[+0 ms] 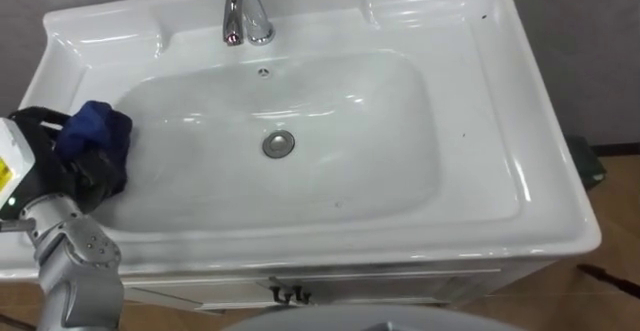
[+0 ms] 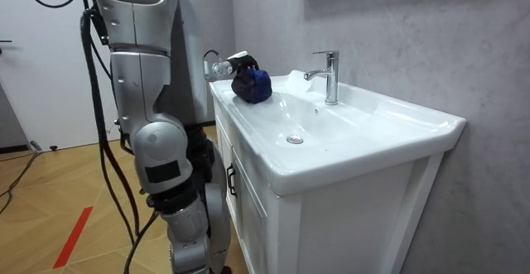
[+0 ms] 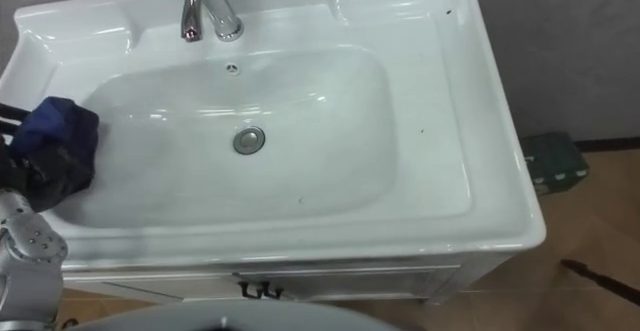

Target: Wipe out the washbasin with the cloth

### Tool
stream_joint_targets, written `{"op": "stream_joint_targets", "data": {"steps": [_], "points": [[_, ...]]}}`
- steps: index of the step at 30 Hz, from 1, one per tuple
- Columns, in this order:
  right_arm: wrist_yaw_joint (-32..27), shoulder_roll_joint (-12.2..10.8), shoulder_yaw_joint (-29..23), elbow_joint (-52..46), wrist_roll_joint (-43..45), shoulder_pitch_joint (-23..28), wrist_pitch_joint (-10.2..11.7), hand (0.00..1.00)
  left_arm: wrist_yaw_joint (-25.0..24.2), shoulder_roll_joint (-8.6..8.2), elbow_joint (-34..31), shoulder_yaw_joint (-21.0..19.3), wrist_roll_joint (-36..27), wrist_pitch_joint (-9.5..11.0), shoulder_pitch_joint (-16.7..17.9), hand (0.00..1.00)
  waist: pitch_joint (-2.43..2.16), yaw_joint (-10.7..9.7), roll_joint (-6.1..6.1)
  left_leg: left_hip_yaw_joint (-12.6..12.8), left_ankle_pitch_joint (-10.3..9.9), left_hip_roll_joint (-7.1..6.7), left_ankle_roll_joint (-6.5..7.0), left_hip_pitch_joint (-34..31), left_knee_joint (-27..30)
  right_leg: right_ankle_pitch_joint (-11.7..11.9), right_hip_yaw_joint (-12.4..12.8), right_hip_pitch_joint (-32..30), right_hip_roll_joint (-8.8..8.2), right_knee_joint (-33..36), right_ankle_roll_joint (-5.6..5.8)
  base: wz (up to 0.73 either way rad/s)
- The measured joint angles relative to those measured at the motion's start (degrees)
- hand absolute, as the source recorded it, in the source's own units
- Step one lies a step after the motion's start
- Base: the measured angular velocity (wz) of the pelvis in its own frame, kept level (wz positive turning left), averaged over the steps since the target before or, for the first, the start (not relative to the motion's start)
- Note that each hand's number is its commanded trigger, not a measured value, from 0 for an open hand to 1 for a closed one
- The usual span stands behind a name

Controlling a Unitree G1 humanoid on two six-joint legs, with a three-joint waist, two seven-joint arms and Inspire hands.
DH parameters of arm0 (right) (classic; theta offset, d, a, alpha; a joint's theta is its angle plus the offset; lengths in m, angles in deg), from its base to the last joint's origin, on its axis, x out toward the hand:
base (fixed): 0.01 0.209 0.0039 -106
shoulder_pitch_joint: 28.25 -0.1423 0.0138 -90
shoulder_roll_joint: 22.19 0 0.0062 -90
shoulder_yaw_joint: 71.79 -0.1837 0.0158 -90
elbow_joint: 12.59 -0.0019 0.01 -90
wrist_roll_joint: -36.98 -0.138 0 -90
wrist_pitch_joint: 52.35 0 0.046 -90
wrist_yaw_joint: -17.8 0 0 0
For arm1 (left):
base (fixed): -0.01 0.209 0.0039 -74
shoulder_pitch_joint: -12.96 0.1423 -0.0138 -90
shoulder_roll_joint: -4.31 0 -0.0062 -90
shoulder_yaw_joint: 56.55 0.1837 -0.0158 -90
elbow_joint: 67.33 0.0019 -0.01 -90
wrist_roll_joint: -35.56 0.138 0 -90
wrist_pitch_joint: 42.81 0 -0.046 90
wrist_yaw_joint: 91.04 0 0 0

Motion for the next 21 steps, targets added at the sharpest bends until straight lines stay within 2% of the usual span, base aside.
{"op": "stream_joint_targets", "data": {"steps": [13, 21], "points": [[-0.42, -0.02, 0.0, 0.26, -0.38, 0.01, 0.03, 0.0, 0.56, -0.03, 2.68, -0.1, 0.02, -0.03, -0.07, 1.0, -0.01, -0.85, -0.23, 0.12, 0.02, -0.04, 0.03, -0.03, 0.1, -0.01, 0.09, -0.05, -0.01, -0.21, 0.01, 0.0], [-0.31, -0.03, -0.62, -0.02, 0.37, 0.06, 0.09, 0.0, 2.16, -0.03, 2.68, -2.79, 0.03, 1.02, -0.44, 1.0, 0.02, -0.67, -0.2, 0.31, 0.02, 0.02, 0.03, -0.02, 0.1, -0.01, 0.19, -0.05, -0.01, -0.09, 0.0, 0.0]]}}
